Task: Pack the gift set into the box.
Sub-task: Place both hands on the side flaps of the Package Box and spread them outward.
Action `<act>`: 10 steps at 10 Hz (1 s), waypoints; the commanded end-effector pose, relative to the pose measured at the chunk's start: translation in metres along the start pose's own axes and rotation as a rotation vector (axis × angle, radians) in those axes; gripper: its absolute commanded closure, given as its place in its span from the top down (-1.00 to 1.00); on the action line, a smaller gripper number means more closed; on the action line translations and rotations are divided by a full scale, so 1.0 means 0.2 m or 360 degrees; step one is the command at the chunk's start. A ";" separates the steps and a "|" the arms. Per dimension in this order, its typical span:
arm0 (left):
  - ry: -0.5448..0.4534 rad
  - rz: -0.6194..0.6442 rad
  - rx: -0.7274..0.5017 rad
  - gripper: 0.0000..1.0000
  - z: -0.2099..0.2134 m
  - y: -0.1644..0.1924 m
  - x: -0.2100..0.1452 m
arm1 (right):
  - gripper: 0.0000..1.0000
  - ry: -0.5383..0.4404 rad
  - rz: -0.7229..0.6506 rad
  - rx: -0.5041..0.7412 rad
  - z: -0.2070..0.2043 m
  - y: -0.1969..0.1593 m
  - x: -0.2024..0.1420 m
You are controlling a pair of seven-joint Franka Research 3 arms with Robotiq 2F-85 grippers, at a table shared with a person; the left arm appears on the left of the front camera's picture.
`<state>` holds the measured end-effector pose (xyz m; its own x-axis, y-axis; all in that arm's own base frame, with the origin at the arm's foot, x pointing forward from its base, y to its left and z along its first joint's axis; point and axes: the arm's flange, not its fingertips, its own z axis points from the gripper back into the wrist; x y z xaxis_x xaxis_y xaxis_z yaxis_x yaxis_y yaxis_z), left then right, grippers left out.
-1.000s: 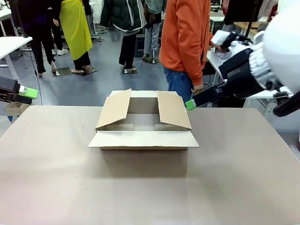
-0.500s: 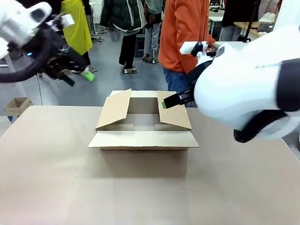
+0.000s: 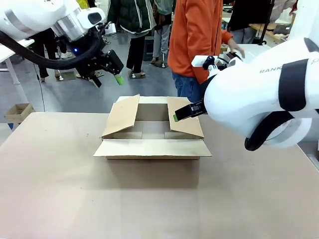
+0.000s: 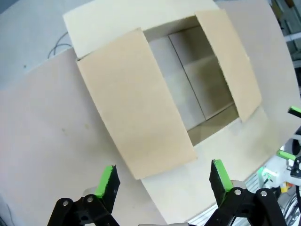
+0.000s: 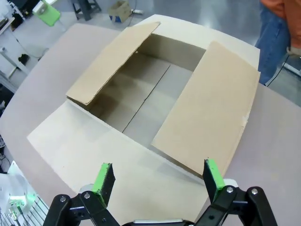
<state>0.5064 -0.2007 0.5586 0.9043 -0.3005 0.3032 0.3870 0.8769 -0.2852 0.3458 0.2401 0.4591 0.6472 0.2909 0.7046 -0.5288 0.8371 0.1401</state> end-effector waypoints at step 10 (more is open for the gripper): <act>0.0252 0.0385 0.0403 1.00 -0.75 -0.39 0.29 | 1.00 -0.0021 0.0014 -0.0015 0.01 0.01 0.01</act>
<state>0.5247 -0.3280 0.4470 0.9760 -0.1593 0.1485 0.1820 0.9710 -0.1548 0.3435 0.2423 0.4605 0.6414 0.2962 0.7078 -0.5344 0.8344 0.1351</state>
